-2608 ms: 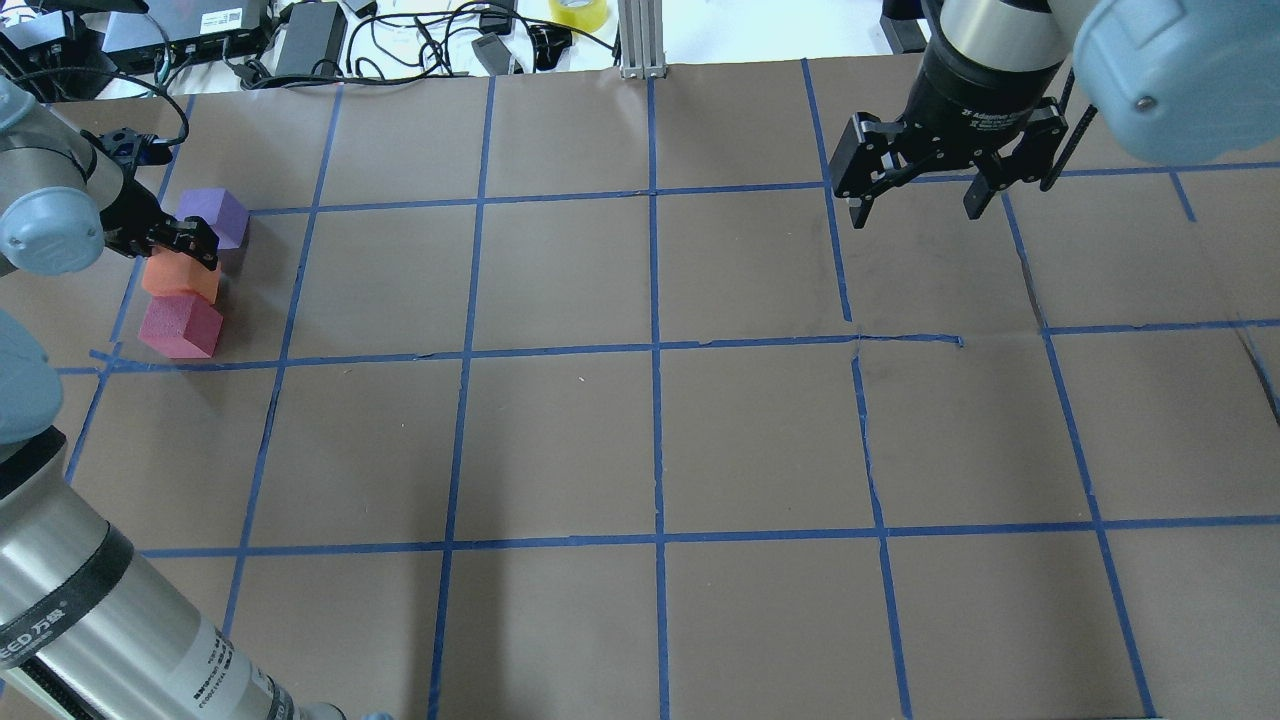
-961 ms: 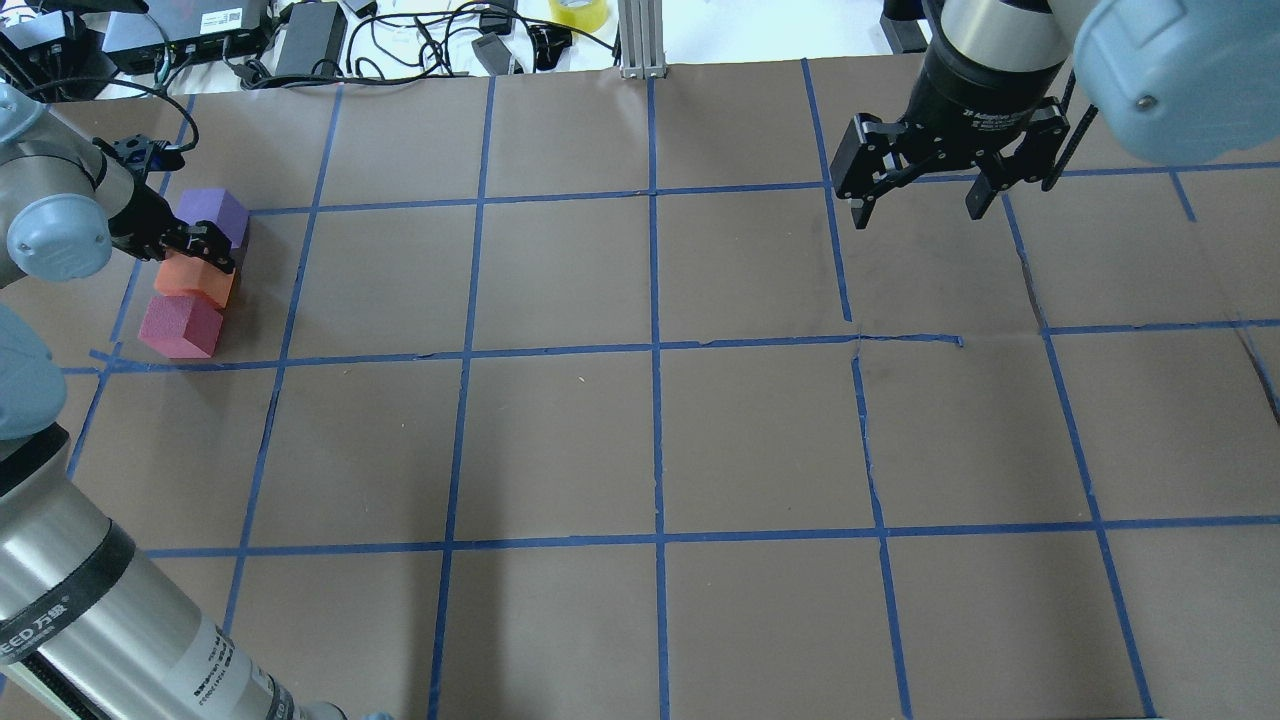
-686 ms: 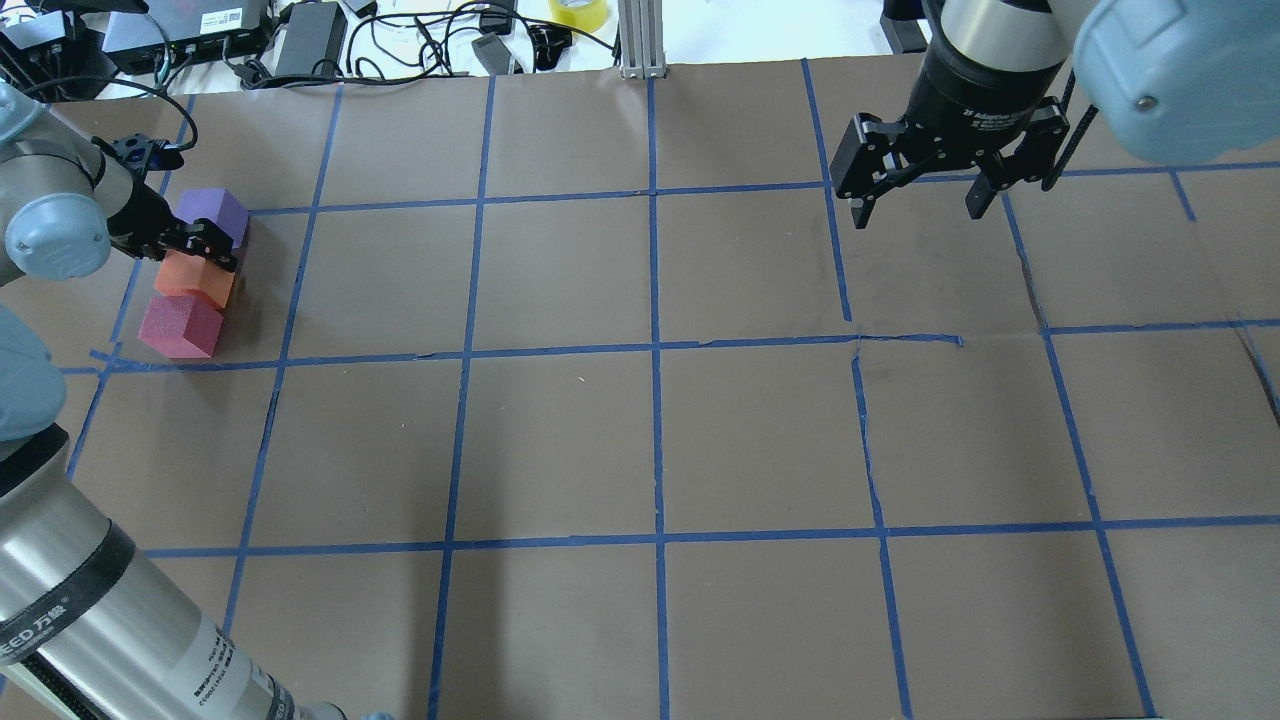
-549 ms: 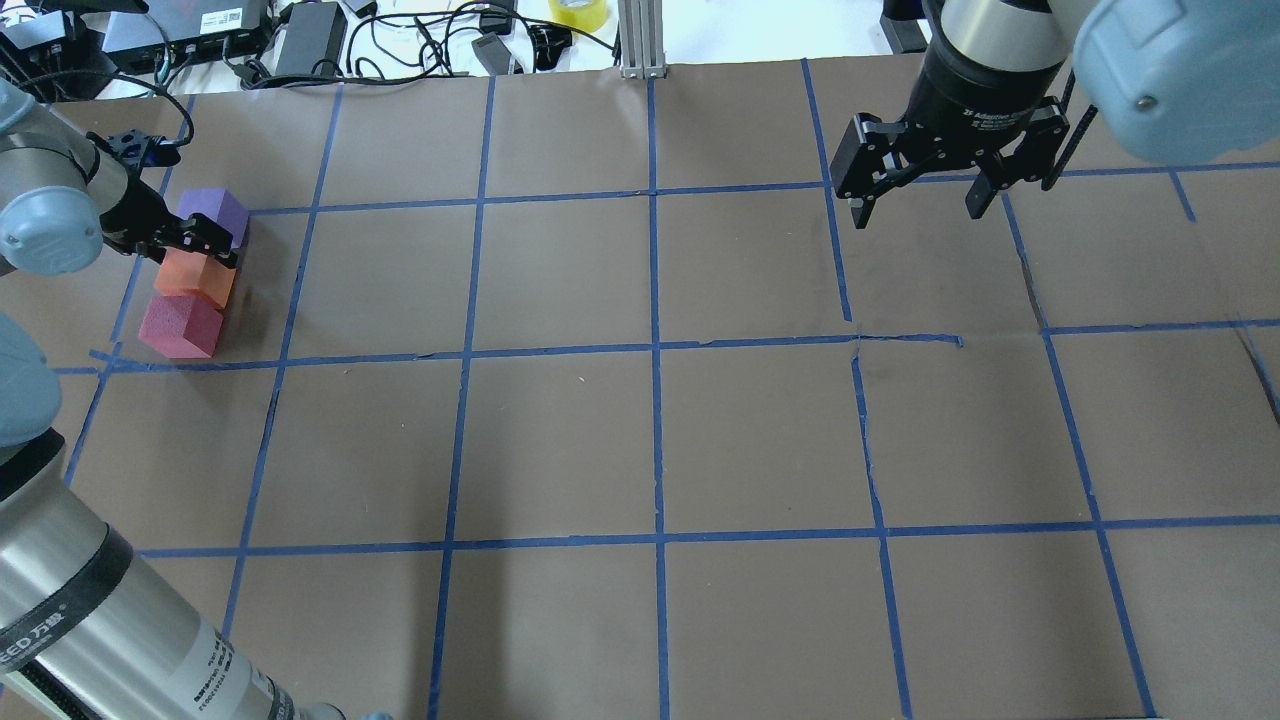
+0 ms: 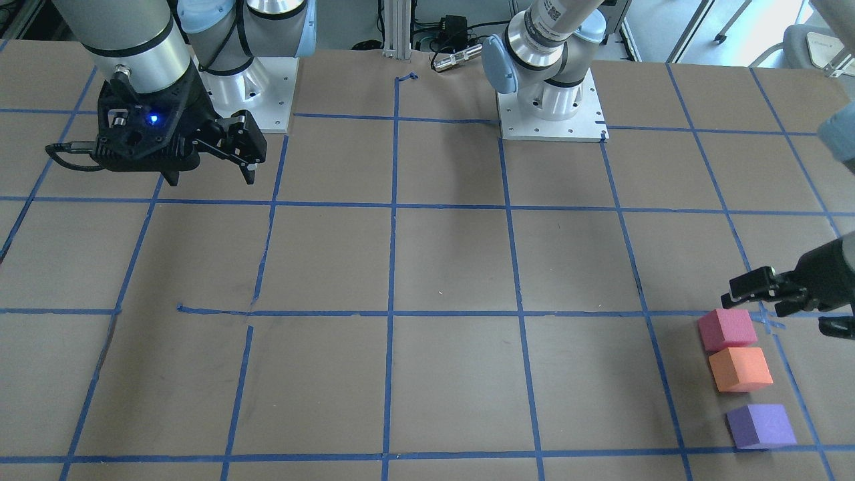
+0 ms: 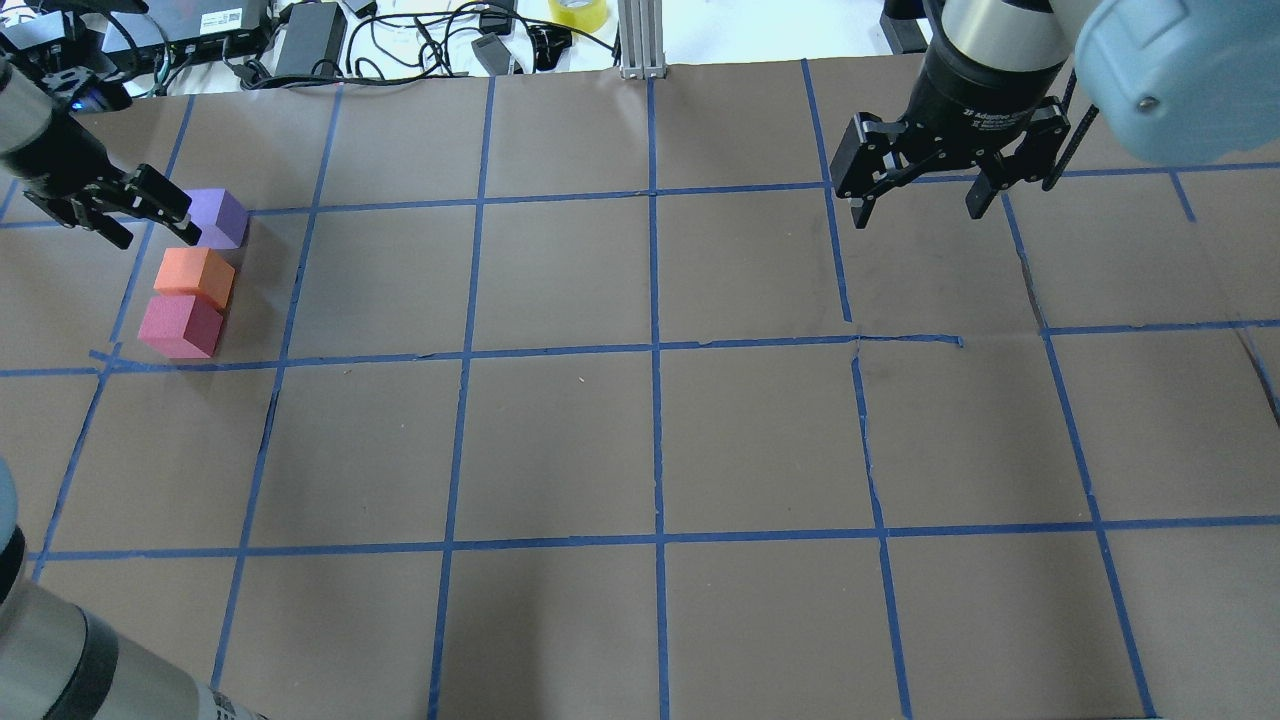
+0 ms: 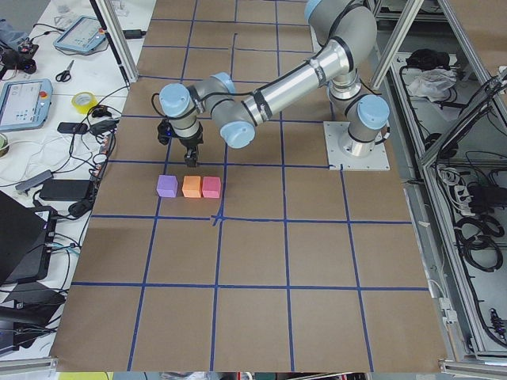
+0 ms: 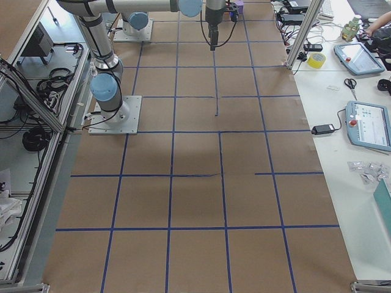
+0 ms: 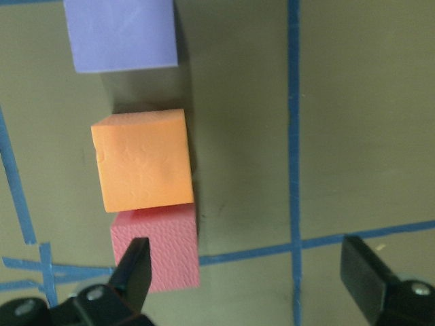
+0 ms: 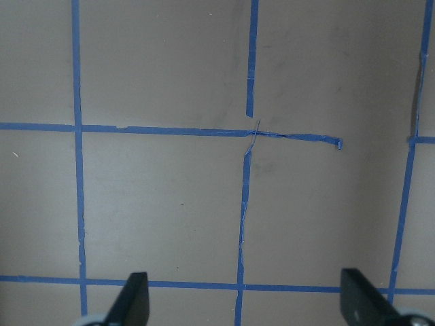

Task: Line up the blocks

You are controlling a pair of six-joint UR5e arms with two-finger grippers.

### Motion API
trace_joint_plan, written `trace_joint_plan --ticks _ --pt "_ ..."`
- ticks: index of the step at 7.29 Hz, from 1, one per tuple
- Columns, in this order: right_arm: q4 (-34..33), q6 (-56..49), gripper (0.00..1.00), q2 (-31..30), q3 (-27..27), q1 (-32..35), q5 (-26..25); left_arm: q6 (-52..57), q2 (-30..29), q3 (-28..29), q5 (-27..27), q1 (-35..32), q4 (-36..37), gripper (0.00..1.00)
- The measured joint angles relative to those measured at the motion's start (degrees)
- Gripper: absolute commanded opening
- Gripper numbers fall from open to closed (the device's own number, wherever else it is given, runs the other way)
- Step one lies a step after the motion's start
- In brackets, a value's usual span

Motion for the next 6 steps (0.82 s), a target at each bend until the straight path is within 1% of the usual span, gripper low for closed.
trace_joint_plan --ticks 1,2,4,5,6 --pt "0.0 0.1 1.0 0.0 0.0 0.0 0.0 -3.3 4.7 0.2 0.1 -2.3 -5.1 1.0" --pt "0.0 0.1 1.0 0.0 0.1 0.0 0.0 -9.0 9.0 0.4 0.0 -6.8 -8.4 1.0" --pt "0.0 0.2 1.0 0.0 0.1 0.0 0.0 -22.3 15.3 0.7 -0.2 -19.6 -10.4 1.0" --pt "0.0 0.2 1.0 0.0 0.1 0.0 0.0 -26.6 17.7 0.5 0.2 -23.4 -11.4 1.0" --pt "0.0 0.2 1.0 0.0 0.1 0.0 0.0 -28.4 19.8 0.1 0.5 -25.1 -13.2 1.0"
